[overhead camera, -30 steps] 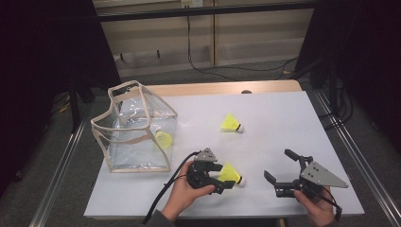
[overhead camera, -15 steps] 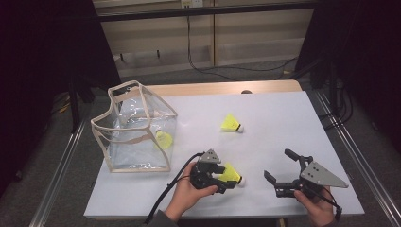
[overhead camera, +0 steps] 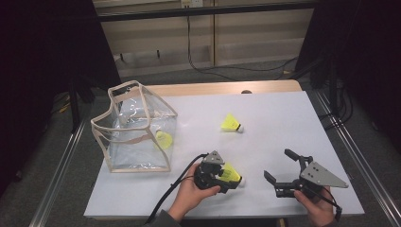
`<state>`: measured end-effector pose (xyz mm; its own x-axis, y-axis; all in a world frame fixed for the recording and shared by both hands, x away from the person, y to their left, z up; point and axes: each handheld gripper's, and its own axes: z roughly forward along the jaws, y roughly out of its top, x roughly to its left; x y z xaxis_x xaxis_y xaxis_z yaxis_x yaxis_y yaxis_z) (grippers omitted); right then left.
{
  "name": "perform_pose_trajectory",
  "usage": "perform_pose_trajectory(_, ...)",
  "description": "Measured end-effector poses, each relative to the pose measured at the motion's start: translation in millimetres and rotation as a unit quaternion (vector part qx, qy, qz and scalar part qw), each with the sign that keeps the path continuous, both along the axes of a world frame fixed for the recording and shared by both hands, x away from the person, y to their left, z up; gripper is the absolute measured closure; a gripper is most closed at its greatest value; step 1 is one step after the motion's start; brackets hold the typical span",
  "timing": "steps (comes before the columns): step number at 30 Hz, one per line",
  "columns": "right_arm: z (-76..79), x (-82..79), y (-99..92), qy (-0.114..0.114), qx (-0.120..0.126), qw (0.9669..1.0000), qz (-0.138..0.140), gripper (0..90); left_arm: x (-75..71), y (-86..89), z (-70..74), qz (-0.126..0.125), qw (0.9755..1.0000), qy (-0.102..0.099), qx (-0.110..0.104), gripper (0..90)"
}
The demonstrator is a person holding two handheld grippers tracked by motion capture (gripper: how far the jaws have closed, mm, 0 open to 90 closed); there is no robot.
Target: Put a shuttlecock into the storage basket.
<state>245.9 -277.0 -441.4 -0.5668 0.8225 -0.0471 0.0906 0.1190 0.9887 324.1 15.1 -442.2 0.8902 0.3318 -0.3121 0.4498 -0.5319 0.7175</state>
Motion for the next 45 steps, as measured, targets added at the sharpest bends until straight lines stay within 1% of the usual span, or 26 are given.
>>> perform_pose_trajectory(3, 0.1, 0.0, -0.1, 0.0, 0.0, 1.0, 0.0, 1.1, 0.2, -0.8, -1.0, -0.002, 1.0, -0.002, 0.004, 49.9)
perform_pose_trajectory(9, 0.1, 0.1, -0.2, -0.001, 0.0, 1.0, 0.0, 1.1, 0.2, -1.8, -1.8, -0.005, 1.0, 0.001, 0.002, 55.4)
perform_pose_trajectory(17, 0.1, 0.1, -0.2, 0.0, 0.001, 1.0, -0.001, 1.1, 0.6, -3.9, -3.4, -0.007, 1.0, -0.001, 0.001, 62.2)
perform_pose_trajectory(19, 0.2, 0.1, -0.6, -0.001, 0.001, 1.0, -0.001, 1.1, 0.4, -4.5, -3.7, -0.011, 0.9999, -0.002, 0.003, 64.3)
perform_pose_trajectory(29, 0.1, 0.3, -0.6, -0.001, 0.001, 1.0, -0.001, 1.1, 0.2, -5.4, -4.6, -0.014, 0.9999, -0.006, 0.002, 69.1)
perform_pose_trajectory(32, 0.2, 0.3, -0.9, -0.001, 0.002, 1.0, 0.0, 1.1, 0.5, -5.5, -4.7, -0.016, 0.9999, -0.003, 0.001, 70.2)
perform_pose_trajectory(36, 0.2, 0.5, -1.5, -0.001, 0.002, 1.0, -0.001, 1.1, 0.6, -5.9, -5.1, -0.018, 0.9998, -0.007, 0.002, 72.5)
perform_pose_trajectory(45, -0.1, 1.5, -1.1, 0.0, 0.004, 1.0, -0.002, 1.1, -0.2, -5.3, -4.2, -0.017, 0.9998, -0.007, 0.0, 74.9)
